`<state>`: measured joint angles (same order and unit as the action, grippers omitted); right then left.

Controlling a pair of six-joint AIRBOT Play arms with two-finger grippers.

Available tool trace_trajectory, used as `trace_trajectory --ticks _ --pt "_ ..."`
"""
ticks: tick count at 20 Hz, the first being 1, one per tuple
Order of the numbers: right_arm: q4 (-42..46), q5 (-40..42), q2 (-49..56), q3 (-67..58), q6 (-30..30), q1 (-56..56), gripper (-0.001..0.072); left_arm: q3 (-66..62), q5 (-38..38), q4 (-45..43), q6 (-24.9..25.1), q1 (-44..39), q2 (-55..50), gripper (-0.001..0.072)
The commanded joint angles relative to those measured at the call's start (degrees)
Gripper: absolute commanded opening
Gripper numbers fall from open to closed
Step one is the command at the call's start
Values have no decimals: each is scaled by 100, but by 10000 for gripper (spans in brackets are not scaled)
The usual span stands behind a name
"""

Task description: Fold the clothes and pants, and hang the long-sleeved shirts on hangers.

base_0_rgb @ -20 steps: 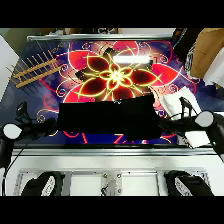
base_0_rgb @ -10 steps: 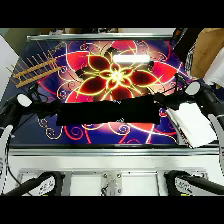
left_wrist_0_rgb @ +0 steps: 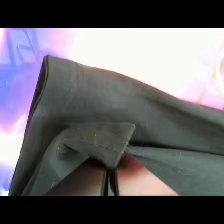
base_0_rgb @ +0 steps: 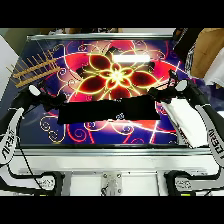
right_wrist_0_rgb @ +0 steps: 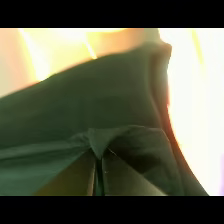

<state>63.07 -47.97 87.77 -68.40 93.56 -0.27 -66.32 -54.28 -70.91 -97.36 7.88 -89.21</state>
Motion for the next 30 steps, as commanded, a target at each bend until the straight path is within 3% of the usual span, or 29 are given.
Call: trace_trajectory --ticks 1,2,5,9,10,11,12,13,22,28,29,30 --pt "-894 407 129 -17 -767 13 451 -232 81 61 4 -4 -157 408" --pt "-999 428 122 -37 -835 9 514 -323 79 61 2 -2 -144 657" --pt "-999 243 0 -262 -835 -160 510 -721 -247 33 7 59 -2 660" --pt "-999 -763 -190 -310 -1471 -876 538 -619 -481 37 81 162 732 659" --pt "-999 -1095 -122 -286 -1613 -1049 668 -424 -442 44 103 111 953 618" --pt "-999 -1338 -15 -240 -1672 -1182 720 -181 -350 42 120 39 1180 335" --pt "-999 -1504 118 -197 -1738 -1257 720 83 -179 42 122 -70 1388 65" --pt "-1005 -1561 264 -140 -1733 -1296 720 308 -7 48 133 -199 1545 7" --pt "-1720 -1659 1176 7 -1996 -1156 718 1005 413 52 131 -1349 1904 8" --pt "-1963 -1631 1429 9 -1989 -643 703 1005 514 55 129 -1504 1904 7" --pt "-1963 -1602 1447 9 -1989 -592 595 1005 496 48 129 -1497 1904 7" --pt "-1963 -1567 1445 9 -1991 -566 411 1005 483 52 129 -1497 1904 7"
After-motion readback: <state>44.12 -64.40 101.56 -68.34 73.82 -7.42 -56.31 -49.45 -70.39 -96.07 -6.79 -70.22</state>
